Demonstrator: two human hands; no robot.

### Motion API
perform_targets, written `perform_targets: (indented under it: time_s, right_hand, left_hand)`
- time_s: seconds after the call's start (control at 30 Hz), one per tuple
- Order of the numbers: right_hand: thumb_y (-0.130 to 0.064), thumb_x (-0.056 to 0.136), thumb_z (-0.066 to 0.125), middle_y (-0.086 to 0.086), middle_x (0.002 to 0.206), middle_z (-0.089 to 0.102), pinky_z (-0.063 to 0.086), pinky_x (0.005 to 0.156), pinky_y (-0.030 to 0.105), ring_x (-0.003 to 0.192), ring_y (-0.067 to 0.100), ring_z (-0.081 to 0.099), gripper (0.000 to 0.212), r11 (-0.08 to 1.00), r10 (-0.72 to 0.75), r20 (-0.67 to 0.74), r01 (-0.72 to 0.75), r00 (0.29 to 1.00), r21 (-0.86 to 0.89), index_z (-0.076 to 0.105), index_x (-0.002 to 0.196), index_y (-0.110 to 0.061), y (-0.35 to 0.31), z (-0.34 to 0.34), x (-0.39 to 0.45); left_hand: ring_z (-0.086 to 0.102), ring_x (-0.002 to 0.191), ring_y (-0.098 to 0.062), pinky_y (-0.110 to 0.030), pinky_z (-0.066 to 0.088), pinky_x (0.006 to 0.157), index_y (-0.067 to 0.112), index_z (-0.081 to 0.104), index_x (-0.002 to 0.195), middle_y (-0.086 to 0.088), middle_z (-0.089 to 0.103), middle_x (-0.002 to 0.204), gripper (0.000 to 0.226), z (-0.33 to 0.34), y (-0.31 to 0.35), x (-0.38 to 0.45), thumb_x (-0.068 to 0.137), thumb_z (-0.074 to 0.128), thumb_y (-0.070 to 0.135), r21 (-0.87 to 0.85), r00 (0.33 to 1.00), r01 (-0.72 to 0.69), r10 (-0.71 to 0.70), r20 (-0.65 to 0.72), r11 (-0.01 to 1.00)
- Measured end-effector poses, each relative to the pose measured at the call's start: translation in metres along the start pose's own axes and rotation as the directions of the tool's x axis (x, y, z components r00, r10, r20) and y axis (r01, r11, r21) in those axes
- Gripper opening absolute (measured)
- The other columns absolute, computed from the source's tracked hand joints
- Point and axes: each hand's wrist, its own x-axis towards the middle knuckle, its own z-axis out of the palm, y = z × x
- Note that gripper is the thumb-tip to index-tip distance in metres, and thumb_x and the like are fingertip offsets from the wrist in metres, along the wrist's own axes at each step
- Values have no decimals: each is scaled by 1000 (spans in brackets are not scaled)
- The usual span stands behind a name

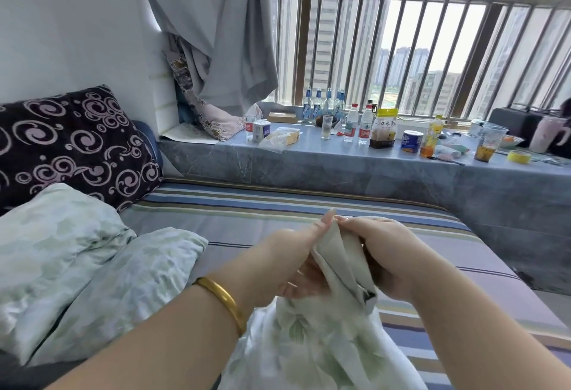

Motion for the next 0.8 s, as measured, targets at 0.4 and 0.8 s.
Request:
perform_targets:
  time_s: [0.4,0.8]
  right_hand:
    - [-13,88,72,21,78,76,56,81,62,77,37,73,20,986,-119,-93,107,989,-125,79,69,-15,-1,22,5]
    - [-29,89,72,17,82,77,59,79,57,74,32,70,21,996,-85,-202,84,976,-15,76,76,-12,-4,21,11]
  left_hand:
    - [72,97,-29,-47,60,86,13,58,107,-16,72,104,85,18,-2,11,43,84,63,-218,940,-306,258,-225,927]
    - [72,85,-30,-46,61,80,15,65,83,-9,72,82,41,0,-6,22,80,70,55,-141,893,-338,269,-360,931]
